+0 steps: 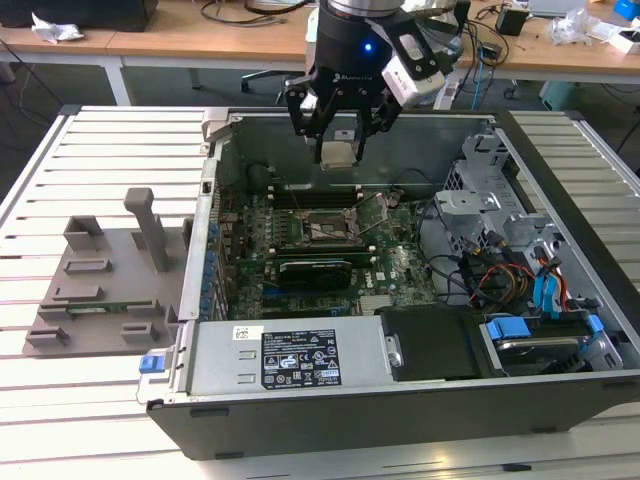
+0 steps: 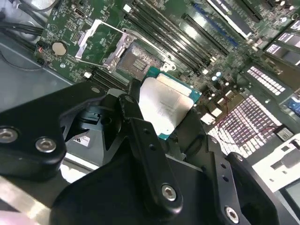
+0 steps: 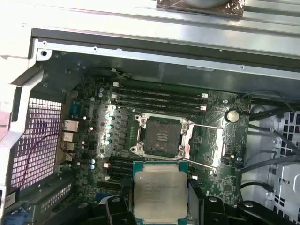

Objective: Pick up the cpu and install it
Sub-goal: 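Place the cpu into insertion slot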

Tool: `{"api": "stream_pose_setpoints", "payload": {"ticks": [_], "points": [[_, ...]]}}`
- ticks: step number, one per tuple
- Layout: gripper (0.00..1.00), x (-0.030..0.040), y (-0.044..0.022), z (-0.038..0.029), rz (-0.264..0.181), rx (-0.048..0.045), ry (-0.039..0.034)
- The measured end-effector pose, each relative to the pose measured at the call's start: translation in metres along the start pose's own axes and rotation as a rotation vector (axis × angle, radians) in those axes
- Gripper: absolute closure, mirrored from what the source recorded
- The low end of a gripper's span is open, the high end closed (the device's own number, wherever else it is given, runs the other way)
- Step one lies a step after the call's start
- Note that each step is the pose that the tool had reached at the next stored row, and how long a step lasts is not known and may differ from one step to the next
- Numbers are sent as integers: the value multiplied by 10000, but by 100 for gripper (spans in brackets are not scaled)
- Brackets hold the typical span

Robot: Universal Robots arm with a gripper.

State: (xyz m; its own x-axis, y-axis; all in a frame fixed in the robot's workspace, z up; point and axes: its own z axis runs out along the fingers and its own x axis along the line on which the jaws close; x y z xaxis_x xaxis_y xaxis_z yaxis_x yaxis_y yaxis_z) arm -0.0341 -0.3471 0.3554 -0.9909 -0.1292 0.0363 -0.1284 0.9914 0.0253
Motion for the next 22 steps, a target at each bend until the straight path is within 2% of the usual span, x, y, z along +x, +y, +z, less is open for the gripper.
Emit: {"api": "stream_pose_setpoints", "payload": {"ticks": [1,2,3,12,16,22], "points": [[45,-19,36,72,-3,-1,3],[45,-47,44,205,-2,-4,24],[45,-54,42,237,-1,-4,30],[45,-87,35,365,-1,-9,61],[45,-114,30,445,0,-11,81],[45,-150,25,521,0,-14,100]]}}
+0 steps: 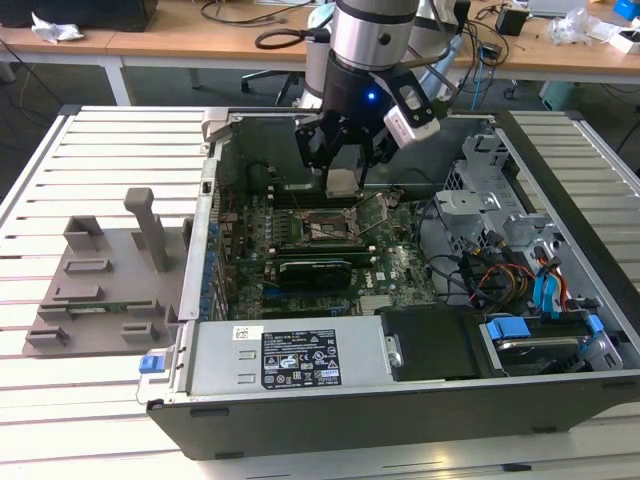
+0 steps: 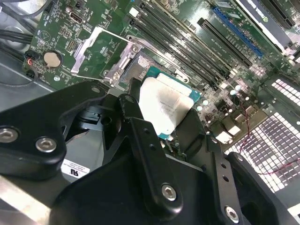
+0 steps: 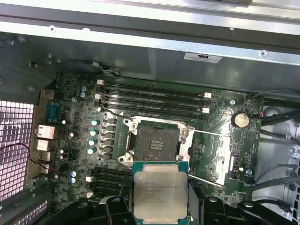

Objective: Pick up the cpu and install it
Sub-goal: 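Place the cpu into insertion slot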

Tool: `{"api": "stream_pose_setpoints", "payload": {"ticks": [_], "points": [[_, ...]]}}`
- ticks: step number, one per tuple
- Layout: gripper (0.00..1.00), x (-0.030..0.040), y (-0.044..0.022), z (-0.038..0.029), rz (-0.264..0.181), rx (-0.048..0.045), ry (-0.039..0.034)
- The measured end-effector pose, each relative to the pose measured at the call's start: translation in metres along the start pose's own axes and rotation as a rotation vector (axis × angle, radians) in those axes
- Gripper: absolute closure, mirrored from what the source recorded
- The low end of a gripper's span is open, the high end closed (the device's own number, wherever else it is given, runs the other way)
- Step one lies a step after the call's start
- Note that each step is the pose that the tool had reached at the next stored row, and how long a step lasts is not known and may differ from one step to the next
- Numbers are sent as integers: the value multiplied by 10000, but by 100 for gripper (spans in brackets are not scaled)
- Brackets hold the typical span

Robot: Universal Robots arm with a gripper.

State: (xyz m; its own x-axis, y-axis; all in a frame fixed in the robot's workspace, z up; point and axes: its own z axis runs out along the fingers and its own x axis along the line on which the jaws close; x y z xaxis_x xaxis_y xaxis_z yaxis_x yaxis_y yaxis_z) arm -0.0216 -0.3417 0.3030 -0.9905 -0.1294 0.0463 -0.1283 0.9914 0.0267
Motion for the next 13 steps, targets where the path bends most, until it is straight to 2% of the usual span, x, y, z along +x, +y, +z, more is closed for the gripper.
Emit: {"api": "stream_pose_setpoints", "payload": {"ticks": [5,13], "points": [[45,-28,-1,79,0,-3,18],[45,-94,38,223,0,-5,46]]}}
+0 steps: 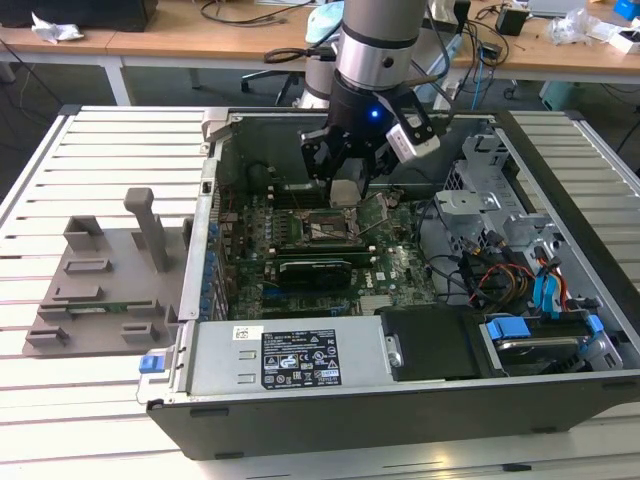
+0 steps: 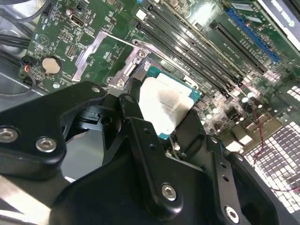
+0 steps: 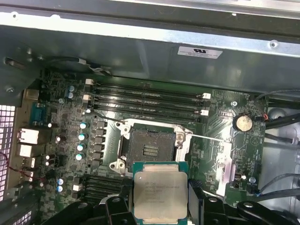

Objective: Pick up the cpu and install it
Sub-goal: 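Place the cpu into insertion slot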

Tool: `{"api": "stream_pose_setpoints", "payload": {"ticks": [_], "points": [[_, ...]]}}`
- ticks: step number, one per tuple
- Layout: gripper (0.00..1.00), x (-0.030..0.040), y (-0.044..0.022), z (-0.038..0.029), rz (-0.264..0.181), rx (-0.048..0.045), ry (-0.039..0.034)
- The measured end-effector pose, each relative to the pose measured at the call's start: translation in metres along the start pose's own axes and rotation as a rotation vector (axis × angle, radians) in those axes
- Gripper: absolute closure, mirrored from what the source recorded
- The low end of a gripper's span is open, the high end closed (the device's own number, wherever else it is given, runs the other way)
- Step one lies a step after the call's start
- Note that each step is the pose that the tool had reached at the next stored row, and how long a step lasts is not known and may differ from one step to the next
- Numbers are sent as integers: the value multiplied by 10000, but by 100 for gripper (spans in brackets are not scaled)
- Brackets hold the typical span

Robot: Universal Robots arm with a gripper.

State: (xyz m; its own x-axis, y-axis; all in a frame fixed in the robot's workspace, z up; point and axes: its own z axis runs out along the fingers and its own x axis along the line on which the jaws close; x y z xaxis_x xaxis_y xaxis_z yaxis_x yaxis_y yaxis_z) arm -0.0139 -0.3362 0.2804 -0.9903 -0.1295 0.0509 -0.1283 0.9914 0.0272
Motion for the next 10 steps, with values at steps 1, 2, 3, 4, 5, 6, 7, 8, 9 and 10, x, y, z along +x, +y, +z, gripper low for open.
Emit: {"api": "stream_pose_setpoints", "payload": {"ticks": [1,2,3,4,5,6,7,8,9,10], "points": [[45,-3,13,16,-1,1,1],[45,-5,24,25,-1,2,1],[45,-7,38,37,-1,4,0],[45,-6,65,59,-1,9,2],[45,0,82,77,0,14,2],[45,8,88,88,0,15,2],[45,16,91,99,0,17,2],[45,18,91,103,0,20,4],[45,18,91,105,0,19,3],[45,18,91,106,0,18,2]]}}
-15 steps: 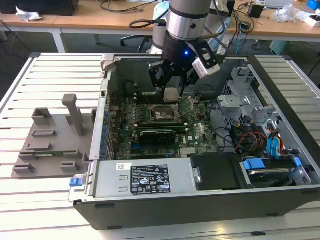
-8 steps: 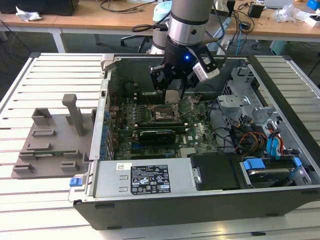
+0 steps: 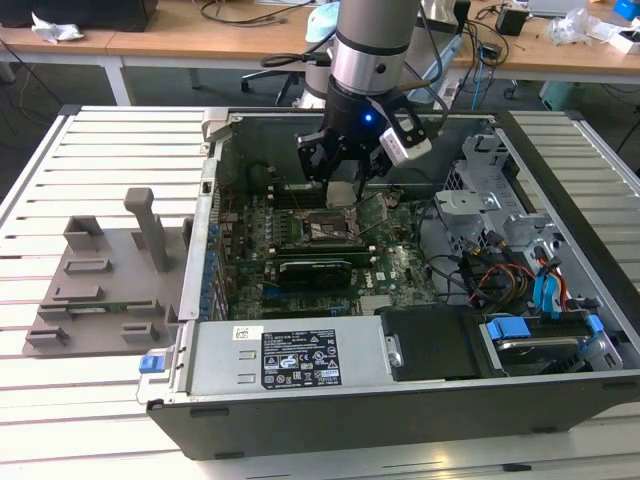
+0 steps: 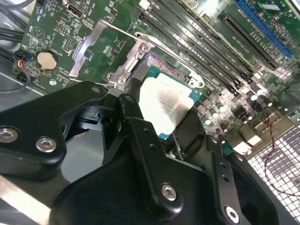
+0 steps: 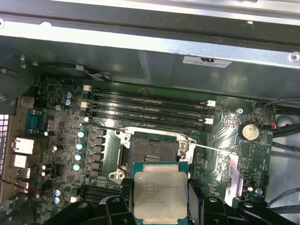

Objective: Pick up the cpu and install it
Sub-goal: 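Place the cpu into insertion slot, then close the cpu cover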

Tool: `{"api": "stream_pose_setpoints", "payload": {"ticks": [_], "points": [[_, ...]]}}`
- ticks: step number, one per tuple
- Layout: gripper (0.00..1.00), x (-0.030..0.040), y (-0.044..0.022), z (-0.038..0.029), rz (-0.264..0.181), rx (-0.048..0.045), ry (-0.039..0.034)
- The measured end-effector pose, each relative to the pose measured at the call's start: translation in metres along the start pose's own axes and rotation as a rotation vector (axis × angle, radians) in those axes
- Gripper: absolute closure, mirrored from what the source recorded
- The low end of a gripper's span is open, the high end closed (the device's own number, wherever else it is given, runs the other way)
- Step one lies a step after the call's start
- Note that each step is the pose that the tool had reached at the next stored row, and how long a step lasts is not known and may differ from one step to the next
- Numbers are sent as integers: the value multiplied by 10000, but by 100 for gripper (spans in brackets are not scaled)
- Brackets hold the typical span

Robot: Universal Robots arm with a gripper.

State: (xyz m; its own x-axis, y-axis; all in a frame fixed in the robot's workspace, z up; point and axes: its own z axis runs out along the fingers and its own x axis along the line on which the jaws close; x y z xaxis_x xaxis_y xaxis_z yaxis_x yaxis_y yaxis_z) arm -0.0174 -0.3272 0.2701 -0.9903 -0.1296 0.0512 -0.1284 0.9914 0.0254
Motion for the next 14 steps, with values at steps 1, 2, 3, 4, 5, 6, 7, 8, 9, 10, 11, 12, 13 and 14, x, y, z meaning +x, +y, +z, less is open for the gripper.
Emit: {"api": "stream_pose_setpoints", "payload": {"ticks": [1,2,3,4,5,6,7,8,9,10,11,12,13,14], "points": [[45,0,0,1,0,0,0],[45,0,0,1,0,1,0],[45,0,0,2,0,-1,0],[45,0,0,3,0,0,0],[45,0,0,3,0,0,0],[45,0,0,4,0,0,0],[45,0,0,4,1,0,0],[45,0,0,4,2,0,0],[45,0,0,4,11,0,-1],[45,0,0,4,44,4,-1],[45,0,0,4,143,0,-3],[45,0,0,4,215,2,-3],[45,0,0,5,270,6,-4],[45,0,0,6,351,4,-6]]}}
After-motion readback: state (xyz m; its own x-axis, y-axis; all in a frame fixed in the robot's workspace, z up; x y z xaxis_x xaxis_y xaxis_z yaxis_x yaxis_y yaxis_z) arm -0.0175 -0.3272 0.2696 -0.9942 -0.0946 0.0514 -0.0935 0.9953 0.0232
